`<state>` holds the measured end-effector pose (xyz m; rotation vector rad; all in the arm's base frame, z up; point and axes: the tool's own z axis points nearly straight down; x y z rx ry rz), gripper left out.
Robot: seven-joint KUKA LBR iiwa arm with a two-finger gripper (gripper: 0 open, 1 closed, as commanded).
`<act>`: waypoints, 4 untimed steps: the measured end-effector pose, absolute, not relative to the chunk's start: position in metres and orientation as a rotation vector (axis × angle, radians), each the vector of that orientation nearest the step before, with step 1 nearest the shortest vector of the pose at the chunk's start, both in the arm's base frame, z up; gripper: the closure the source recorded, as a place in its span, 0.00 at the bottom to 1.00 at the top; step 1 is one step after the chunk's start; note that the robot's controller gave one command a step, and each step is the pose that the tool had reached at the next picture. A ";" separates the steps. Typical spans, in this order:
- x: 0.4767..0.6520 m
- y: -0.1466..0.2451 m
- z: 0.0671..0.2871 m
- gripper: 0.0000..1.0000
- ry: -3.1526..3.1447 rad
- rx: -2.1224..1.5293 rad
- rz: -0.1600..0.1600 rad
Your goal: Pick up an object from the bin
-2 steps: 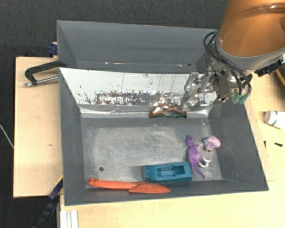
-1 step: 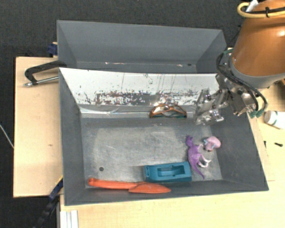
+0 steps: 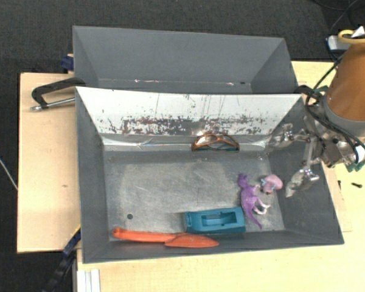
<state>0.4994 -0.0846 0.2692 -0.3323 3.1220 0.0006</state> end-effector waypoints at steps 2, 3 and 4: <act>0.512 -0.103 0.130 1.00 3.029 -0.848 0.005; 0.513 -0.103 0.133 0.00 3.024 -0.847 0.001; 0.513 -0.103 0.133 0.00 3.024 -0.848 0.001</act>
Offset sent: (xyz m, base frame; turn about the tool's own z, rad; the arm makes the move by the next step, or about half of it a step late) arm 0.0127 -0.0192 -0.1370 -0.3352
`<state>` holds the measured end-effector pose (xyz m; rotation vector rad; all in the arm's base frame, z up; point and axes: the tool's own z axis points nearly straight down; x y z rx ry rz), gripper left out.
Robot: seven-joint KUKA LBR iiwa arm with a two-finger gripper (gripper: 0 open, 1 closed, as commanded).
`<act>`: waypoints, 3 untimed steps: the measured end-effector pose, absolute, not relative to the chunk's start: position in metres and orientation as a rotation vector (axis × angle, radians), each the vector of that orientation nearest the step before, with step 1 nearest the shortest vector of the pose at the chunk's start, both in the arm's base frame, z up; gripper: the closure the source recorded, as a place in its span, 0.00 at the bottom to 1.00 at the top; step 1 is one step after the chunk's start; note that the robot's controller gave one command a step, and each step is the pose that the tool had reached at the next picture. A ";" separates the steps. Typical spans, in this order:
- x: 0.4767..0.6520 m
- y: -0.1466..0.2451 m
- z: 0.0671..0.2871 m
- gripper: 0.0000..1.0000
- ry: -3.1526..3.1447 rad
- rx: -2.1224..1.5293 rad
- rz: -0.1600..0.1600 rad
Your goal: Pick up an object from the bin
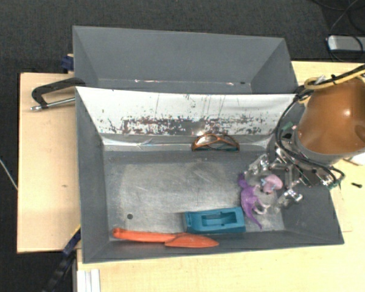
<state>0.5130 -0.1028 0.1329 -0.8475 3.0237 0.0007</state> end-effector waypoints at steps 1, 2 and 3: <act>0.508 -0.077 0.078 1.00 2.860 -1.301 0.005; 0.508 -0.077 0.078 1.00 2.859 -1.302 0.004; 0.517 -0.083 0.192 1.00 2.868 -1.271 -0.001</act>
Offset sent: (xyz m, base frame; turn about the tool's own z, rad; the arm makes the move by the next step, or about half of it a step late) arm 0.0000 0.0000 0.0000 0.0000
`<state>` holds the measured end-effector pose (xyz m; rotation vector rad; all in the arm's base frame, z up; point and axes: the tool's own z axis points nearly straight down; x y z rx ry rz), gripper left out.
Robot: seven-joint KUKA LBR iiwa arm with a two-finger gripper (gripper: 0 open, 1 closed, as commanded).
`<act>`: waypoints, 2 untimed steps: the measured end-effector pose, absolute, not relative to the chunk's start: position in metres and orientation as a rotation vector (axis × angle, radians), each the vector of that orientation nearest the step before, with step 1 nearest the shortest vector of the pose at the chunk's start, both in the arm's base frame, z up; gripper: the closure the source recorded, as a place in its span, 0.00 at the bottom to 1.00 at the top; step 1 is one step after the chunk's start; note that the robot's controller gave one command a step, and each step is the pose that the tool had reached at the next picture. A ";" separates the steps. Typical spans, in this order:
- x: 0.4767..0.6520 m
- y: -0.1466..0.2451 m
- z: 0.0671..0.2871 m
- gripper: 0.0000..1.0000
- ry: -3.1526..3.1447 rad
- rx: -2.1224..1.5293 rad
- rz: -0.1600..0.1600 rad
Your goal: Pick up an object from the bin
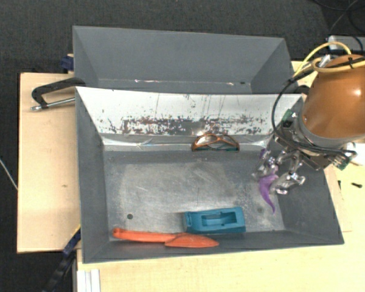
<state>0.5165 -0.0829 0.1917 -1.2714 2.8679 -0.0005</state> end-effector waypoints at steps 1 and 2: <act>0.516 -0.083 0.192 1.00 2.868 -1.271 0.000; 0.521 -0.080 0.213 1.00 2.792 -1.447 0.007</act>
Offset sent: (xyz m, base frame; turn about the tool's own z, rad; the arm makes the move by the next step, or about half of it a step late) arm 0.0227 0.0090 0.0893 -0.4432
